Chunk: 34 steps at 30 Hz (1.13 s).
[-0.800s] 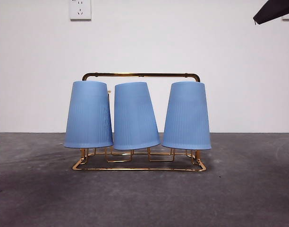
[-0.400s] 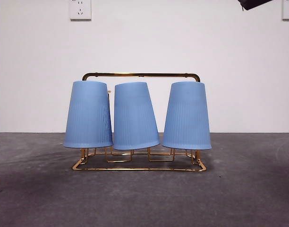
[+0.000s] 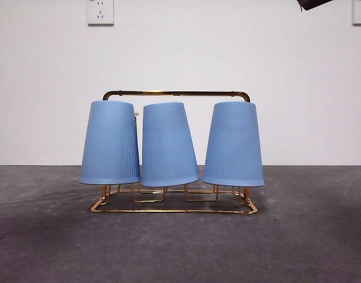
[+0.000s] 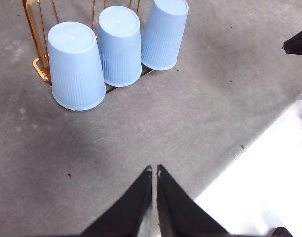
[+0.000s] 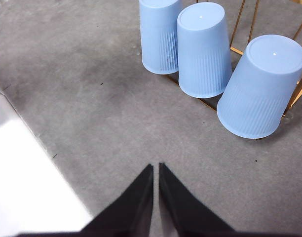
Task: Pick the top cup and place it on cupholder, pick up the mid cup and place it on cupholder, last pick the bottom cup and place it on cupholder.
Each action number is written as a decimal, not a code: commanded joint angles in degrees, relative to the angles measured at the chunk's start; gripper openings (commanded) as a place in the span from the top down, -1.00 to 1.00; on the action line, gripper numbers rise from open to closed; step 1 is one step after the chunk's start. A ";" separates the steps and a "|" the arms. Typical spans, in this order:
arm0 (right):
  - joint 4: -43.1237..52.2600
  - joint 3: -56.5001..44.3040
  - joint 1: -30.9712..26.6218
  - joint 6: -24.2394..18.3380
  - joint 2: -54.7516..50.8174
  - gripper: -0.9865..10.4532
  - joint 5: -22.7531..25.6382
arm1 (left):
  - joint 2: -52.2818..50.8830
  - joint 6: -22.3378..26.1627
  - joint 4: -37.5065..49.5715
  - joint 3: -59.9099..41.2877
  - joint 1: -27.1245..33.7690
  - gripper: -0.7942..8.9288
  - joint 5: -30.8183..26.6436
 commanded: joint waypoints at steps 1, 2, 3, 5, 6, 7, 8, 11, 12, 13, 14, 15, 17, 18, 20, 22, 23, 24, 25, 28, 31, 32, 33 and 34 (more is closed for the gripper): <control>0.61 0.61 0.59 0.57 0.22 0.81 0.11 | 0.24 0.59 0.63 0.46 -0.39 0.82 0.20; 0.61 0.61 0.59 0.57 0.22 0.81 0.09 | 0.24 0.57 0.61 0.46 -0.39 0.82 0.20; 0.61 0.61 0.59 0.57 0.22 0.81 0.09 | 0.24 0.59 0.61 0.46 -0.39 0.82 0.20; 0.61 0.61 0.59 0.59 0.22 0.81 0.09 | 0.24 0.59 0.63 0.46 -0.39 0.82 0.20; 0.61 0.61 0.59 0.57 0.22 0.81 0.09 | 0.24 0.59 0.61 0.46 -0.39 0.82 0.20; 0.61 0.61 0.59 0.57 0.22 0.81 0.09 | 0.11 0.59 0.63 0.46 -0.39 0.82 0.20; 0.61 0.61 0.59 0.59 0.22 0.81 0.09 | -0.24 1.03 0.79 0.46 -0.26 0.82 0.07; 0.61 0.61 0.59 0.57 0.22 0.81 0.09 | -2.16 6.05 4.90 0.22 1.99 0.82 -1.31; 0.61 0.61 0.59 0.57 0.22 0.81 0.09 | -3.06 7.58 8.17 -0.20 3.13 0.82 -1.40; 0.61 0.61 0.59 0.57 0.22 0.81 0.09 | -4.55 9.90 13.99 -1.27 4.96 0.82 -1.38; 0.61 0.61 0.59 0.57 0.22 0.81 0.09 | -5.84 11.52 19.15 -2.54 6.54 0.82 -1.38; 0.61 0.61 0.59 0.59 0.22 0.81 0.09 | -7.45 12.85 25.44 -4.44 8.50 0.82 -1.38; 0.61 0.61 0.59 0.59 0.22 0.81 0.09 | -10.80 13.70 37.57 -9.11 12.46 0.82 -1.40; 0.61 0.61 0.59 0.57 0.22 0.81 0.09 | -12.59 13.70 43.76 -11.96 14.60 0.82 -1.40; 0.61 0.61 0.59 0.57 0.22 0.81 0.09 | -15.78 13.77 53.35 -17.49 18.36 0.82 -1.75; 0.61 0.61 0.59 0.57 0.22 0.81 0.09 | -18.93 13.94 60.70 -23.32 21.81 0.82 -2.67; 0.61 0.61 0.59 0.59 0.22 0.81 0.09 | -20.22 13.92 62.75 -25.75 23.12 0.82 -3.26; 0.61 0.61 0.59 0.57 0.22 0.81 0.09 | -21.33 13.90 64.28 -27.98 24.24 0.82 -3.78; 0.61 0.61 0.59 0.57 0.22 0.81 0.09 | -22.84 13.90 65.46 -30.93 25.70 0.82 -3.91; 0.61 0.61 0.59 0.59 0.22 0.81 0.09 | -25.83 13.90 66.38 -37.35 28.35 0.82 -3.98; 0.61 0.61 0.59 0.59 0.22 0.81 0.09 | -27.98 13.88 66.71 -42.93 30.01 0.82 -4.48; 0.61 0.61 0.59 0.59 0.22 0.81 0.09 | -28.61 13.79 66.62 -44.72 30.42 0.82 -4.96; 0.61 0.61 0.59 0.57 0.22 0.81 0.09 | -29.27 13.44 66.58 -46.58 30.75 0.82 -5.27; 0.61 0.61 0.59 0.59 0.22 0.81 0.09 | -29.77 13.29 66.60 -48.00 30.91 0.82 -5.31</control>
